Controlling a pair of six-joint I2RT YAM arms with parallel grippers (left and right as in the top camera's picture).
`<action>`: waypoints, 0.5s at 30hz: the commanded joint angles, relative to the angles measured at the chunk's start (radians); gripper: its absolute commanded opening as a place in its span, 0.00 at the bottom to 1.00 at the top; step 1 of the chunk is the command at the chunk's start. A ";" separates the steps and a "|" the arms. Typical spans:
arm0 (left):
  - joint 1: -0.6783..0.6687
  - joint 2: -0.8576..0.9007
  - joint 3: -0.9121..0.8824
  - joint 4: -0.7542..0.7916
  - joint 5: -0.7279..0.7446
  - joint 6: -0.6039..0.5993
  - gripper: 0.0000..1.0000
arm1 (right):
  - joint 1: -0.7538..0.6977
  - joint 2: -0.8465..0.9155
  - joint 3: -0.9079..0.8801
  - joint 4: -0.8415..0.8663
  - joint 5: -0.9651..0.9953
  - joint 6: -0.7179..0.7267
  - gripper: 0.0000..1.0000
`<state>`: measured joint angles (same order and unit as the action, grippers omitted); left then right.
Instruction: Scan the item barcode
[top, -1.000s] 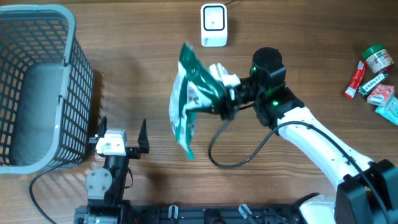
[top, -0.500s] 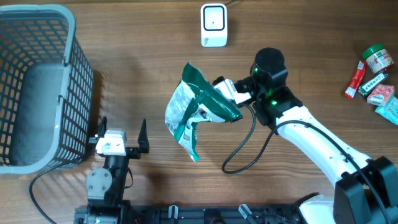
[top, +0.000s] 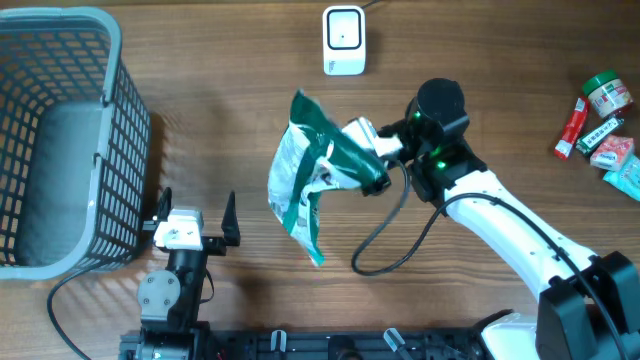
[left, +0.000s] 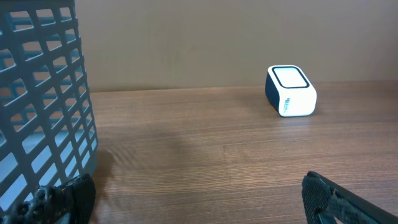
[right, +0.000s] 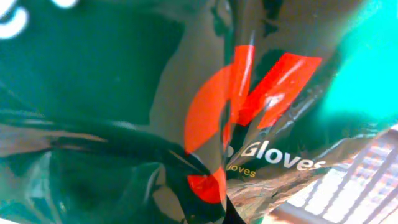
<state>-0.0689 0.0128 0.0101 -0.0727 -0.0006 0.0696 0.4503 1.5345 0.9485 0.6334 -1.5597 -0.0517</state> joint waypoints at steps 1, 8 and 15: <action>0.003 -0.008 -0.005 -0.002 0.015 -0.006 1.00 | -0.053 0.013 -0.006 0.005 -0.048 0.374 0.05; 0.003 -0.008 -0.005 -0.002 0.015 -0.006 1.00 | -0.196 0.016 -0.006 -0.703 0.708 0.498 0.05; 0.003 -0.008 -0.005 -0.002 0.015 -0.006 1.00 | -0.148 0.016 0.024 -1.107 1.275 0.526 0.05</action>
<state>-0.0692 0.0135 0.0101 -0.0723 -0.0006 0.0696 0.2916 1.5524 0.9382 -0.4339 -0.5545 0.4706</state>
